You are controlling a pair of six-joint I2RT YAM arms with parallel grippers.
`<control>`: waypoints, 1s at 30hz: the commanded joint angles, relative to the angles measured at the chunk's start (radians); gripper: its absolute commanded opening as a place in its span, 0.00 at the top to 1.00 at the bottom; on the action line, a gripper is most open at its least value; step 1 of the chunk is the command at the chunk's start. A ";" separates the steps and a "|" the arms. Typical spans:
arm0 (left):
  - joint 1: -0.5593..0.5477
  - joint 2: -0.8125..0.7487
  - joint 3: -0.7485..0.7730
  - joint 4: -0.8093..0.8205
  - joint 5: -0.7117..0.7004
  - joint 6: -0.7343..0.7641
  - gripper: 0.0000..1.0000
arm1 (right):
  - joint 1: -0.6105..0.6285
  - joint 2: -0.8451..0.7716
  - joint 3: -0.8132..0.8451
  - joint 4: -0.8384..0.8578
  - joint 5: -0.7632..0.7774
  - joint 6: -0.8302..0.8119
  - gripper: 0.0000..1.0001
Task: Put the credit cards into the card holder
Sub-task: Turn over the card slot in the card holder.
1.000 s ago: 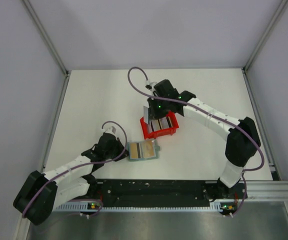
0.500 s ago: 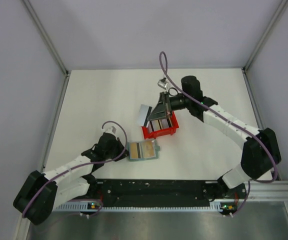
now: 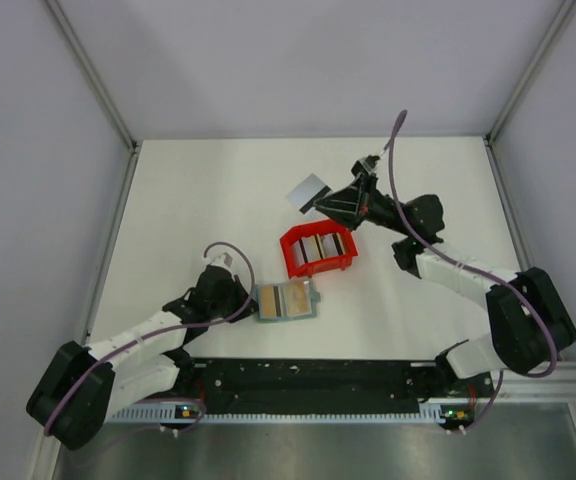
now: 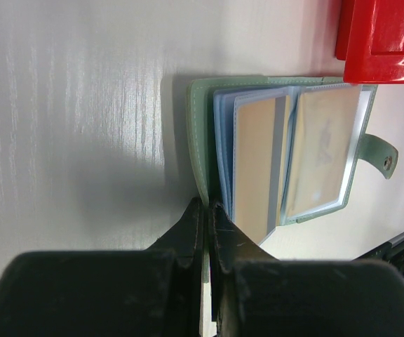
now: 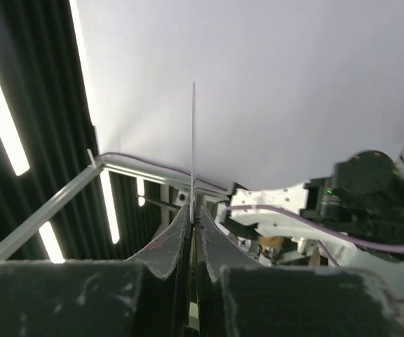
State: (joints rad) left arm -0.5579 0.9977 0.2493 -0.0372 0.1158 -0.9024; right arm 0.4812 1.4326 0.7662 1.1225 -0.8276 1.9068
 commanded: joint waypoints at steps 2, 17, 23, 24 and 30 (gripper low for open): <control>-0.002 -0.002 0.010 0.010 0.004 0.005 1.00 | -0.003 -0.067 0.018 0.220 0.143 0.417 1.00; 0.000 -0.011 0.016 -0.010 -0.004 0.011 1.00 | 0.028 -0.282 0.192 -1.464 0.289 -1.107 1.00; -0.002 -0.007 0.024 -0.021 -0.007 0.014 1.00 | 0.173 -0.141 0.111 -1.515 0.271 -1.259 1.00; 0.000 -0.010 0.030 -0.033 -0.010 0.014 1.00 | 0.198 -0.106 0.110 -1.514 0.266 -1.273 1.00; -0.003 -0.047 0.050 -0.006 0.024 0.036 1.00 | 0.264 -0.008 0.102 -1.416 0.301 -1.265 1.00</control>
State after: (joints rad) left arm -0.5579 0.9794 0.2550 -0.0628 0.1165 -0.8970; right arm 0.7193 1.4067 0.8516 -0.3347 -0.5636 0.7071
